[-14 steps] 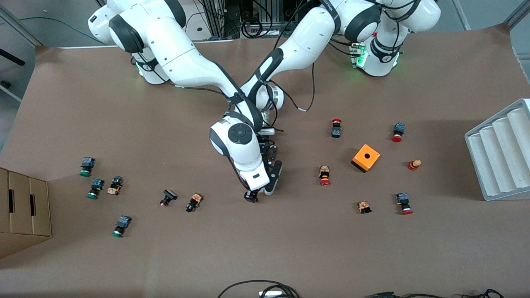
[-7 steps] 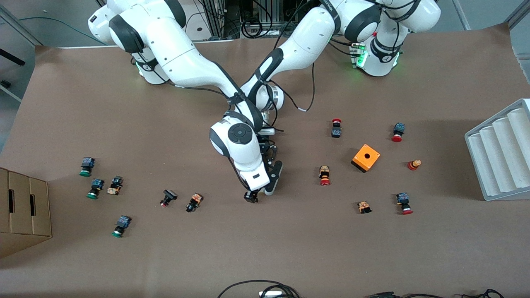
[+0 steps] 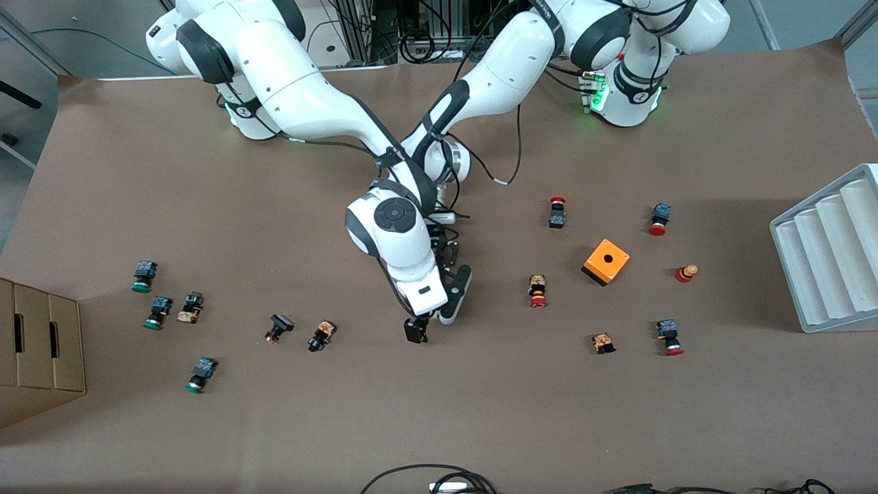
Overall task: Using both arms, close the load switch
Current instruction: 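Swing the white handle over and press the blades into the clips, then open the right gripper and raise it while the left gripper releases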
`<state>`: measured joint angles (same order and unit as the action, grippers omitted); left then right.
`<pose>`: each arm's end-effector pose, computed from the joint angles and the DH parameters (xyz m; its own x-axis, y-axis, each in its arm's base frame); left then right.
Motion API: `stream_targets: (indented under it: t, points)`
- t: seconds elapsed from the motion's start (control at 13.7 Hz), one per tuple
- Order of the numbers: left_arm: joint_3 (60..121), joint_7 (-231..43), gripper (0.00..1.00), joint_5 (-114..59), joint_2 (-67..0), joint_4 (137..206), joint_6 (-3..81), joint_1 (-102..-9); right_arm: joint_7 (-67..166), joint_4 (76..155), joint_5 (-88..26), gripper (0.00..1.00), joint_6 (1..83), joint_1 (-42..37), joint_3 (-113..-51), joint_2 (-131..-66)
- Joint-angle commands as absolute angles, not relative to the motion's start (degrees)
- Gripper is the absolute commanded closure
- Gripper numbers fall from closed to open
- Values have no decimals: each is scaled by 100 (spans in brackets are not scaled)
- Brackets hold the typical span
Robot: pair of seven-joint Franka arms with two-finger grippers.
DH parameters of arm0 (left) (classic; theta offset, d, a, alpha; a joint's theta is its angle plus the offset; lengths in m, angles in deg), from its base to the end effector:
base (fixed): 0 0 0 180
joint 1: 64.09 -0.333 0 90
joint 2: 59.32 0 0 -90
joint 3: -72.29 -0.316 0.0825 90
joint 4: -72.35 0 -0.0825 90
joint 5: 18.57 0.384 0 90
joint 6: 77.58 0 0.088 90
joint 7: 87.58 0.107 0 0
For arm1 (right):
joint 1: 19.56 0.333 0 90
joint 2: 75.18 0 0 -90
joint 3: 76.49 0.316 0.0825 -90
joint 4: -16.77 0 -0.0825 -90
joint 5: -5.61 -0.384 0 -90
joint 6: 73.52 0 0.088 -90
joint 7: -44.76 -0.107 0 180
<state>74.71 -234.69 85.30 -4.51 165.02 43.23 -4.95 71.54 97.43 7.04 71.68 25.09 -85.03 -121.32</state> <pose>0.3569 -0.5581 0.0632 0.3490 0.0325 0.9365 0.0240 -0.9994 0.0258 0.5975 0.4691 0.2594 0.3444 0.9113 0.2255 0.8816 -0.3966 0.2561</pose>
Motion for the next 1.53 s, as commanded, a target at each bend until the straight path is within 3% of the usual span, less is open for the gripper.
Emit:
stream_targets:
  t: [0.0,0.58,0.8,1.17,1.46]
  points:
    - [7422,-23585,42,8628,-369,16393,4300,-450,7148,9780,605,0,6905,2473,-8475,-11878]
    - [7422,-23585,41,8620,-369,16393,4300,-450,7148,9780,605,0,5771,2052,-8466,-10868]
    - [7422,-23585,0,8619,-377,16393,4300,-450,7131,9789,605,0,5621,1841,-8492,-10587]
    - [7431,-23471,0,8584,-456,16419,4318,-424,6071,9903,605,2,5595,1718,-8659,-10288]
    - [7457,-22367,0,7972,-772,16454,4449,-450,5093,9930,509,2,5016,1516,-8642,-10015]
